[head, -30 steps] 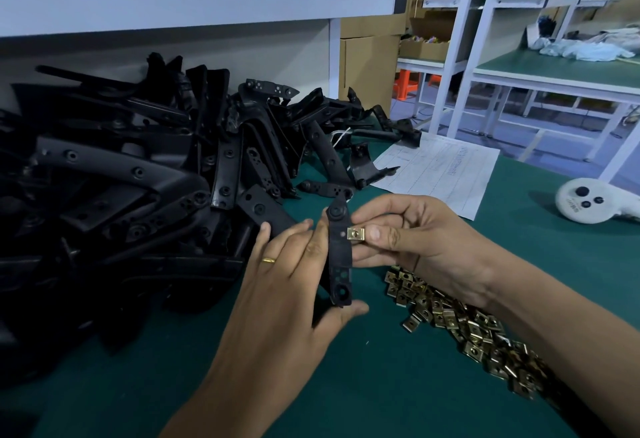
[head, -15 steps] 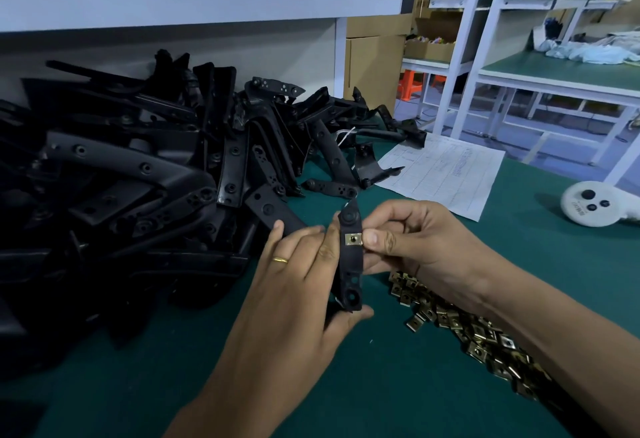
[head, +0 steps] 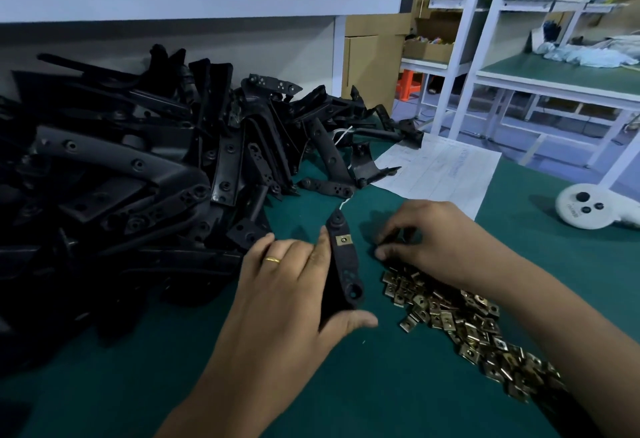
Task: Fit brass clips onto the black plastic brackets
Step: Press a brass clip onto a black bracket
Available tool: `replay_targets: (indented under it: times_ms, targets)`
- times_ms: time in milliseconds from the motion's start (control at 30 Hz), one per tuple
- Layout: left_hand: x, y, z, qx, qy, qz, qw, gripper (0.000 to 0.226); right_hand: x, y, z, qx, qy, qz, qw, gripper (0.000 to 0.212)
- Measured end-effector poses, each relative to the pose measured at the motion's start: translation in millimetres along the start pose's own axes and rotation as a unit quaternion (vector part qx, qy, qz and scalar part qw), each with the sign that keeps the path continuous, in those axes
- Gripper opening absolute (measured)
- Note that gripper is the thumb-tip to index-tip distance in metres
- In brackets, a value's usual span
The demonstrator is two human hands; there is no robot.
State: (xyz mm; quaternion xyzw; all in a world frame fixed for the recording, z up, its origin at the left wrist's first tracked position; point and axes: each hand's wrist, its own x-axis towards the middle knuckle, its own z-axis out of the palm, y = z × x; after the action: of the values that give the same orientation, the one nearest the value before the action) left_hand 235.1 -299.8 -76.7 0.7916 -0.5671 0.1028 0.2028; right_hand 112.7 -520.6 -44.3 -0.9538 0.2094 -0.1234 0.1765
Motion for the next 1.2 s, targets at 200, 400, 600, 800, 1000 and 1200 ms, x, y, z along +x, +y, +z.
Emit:
replay_targets:
  times_ms: [200,400,600,800,1000,1200]
  targets:
    - [-1,2,0,0.011,-0.083,0.039,0.996,0.114,-1,-4,2,0.016,0.01,0.009,1.0,0.012]
    - [-1,-1,0,-0.07,-0.122,0.039,0.989,0.107,-4,-5,2,0.064,0.038,-0.01,0.997,0.019]
    - [0,-3,-4,-0.045,0.063,0.037,0.996,0.092,-6,-21,-3,0.479,0.002,-0.022,0.878,0.01]
    - [0,-8,-5,-0.034,0.127,-0.002,0.991,0.09,-11,-41,9,0.585,-0.035,0.002,0.811,0.027]
    - [0,-8,-4,-0.054,0.142,-0.027,0.988,0.086,-13,-44,11,0.589,-0.05,0.016,0.806,0.022]
    - [0,-9,-2,-0.063,0.144,-0.016,0.987,0.087,-13,-47,11,0.587,-0.058,0.029,0.807,0.022]
